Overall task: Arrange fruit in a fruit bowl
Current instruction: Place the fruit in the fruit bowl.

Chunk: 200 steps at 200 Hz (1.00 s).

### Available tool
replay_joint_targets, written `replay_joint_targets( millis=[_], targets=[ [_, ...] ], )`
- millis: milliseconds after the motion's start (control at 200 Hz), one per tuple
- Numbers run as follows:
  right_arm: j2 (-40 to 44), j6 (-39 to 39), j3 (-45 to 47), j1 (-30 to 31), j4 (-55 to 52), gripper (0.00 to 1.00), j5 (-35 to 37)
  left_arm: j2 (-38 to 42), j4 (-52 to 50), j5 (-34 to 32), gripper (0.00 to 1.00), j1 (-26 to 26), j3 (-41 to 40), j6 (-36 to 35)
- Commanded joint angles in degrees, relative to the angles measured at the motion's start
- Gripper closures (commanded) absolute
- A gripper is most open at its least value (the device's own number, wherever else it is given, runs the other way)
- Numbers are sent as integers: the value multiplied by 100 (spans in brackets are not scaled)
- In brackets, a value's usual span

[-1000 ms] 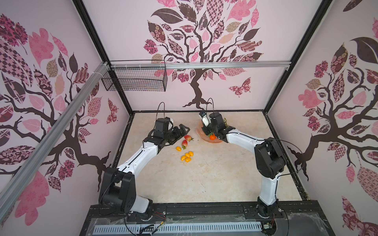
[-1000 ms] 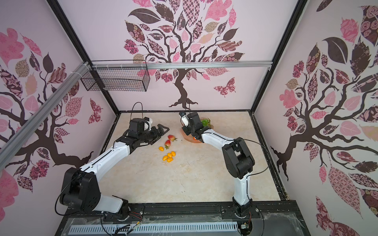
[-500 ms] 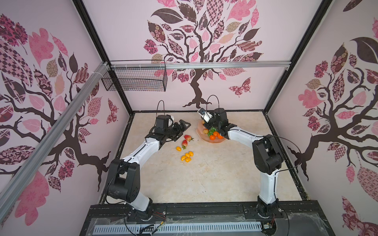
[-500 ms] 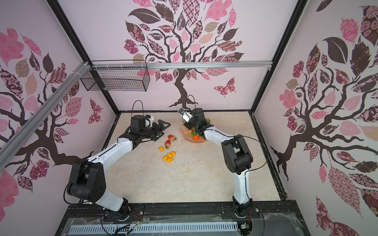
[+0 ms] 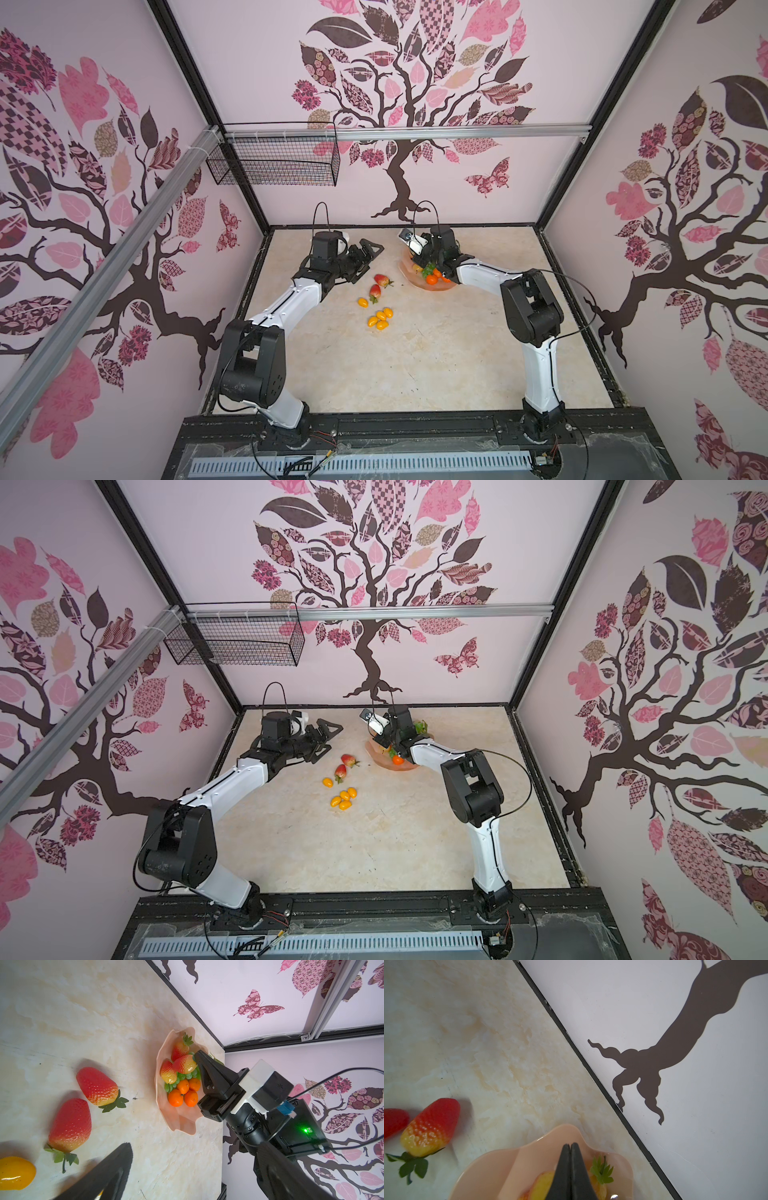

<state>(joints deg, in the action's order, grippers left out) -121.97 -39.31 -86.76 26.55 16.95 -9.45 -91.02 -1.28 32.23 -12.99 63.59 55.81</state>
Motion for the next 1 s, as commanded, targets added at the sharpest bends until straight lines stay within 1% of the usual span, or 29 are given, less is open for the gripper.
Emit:
replay_joint_targets(
  millis=[0,270,485,640,995],
  targets=[
    [-336,-142,-227,-21,94,100,80,-70,93,38,2,27,230,-69],
    [-579,-172,-357,-46,276,100,181,-58,-3,38,2,84,245,-153],
    [-525,-211,-255,-48,-5,100,-244,2,-53,50,2,104,175,-180],
    [-363,-202,-99,-44,-169,93,-691,32,-57,56,2,102,127,-170],
    [-36,122,-9,-48,-394,81,-1256,218,-222,93,2,99,88,-322]
  ],
)
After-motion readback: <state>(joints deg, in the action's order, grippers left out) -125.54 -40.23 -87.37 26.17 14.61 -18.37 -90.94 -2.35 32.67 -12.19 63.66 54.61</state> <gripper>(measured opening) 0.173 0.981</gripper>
